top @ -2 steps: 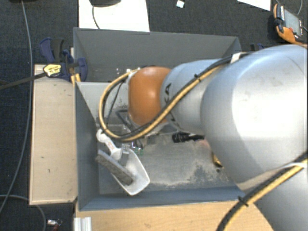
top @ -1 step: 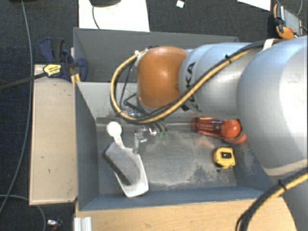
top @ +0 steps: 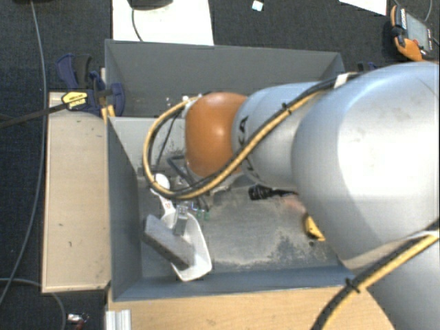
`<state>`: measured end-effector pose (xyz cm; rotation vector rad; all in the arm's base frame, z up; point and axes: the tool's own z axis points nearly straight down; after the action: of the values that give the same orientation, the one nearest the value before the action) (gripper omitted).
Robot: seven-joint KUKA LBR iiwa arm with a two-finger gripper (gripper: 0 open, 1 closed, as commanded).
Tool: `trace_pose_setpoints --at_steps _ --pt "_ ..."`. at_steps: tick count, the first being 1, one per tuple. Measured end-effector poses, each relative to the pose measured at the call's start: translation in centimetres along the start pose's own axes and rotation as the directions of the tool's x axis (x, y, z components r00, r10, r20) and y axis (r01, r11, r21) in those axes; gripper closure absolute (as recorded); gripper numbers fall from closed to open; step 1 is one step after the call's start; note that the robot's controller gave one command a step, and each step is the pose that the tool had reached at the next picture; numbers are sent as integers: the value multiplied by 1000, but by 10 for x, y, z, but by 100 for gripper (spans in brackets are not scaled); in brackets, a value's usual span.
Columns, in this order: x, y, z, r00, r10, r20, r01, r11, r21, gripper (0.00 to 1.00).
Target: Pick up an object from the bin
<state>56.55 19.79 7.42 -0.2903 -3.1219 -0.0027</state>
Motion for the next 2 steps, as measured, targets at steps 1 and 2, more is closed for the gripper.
trace_pose_setpoints --at_steps 1,2 --pt "-13 44 3 968 -248 22 248 969 -2 0" --pt "-3 3 -1 1000 -28 4 28 1000 0 100"
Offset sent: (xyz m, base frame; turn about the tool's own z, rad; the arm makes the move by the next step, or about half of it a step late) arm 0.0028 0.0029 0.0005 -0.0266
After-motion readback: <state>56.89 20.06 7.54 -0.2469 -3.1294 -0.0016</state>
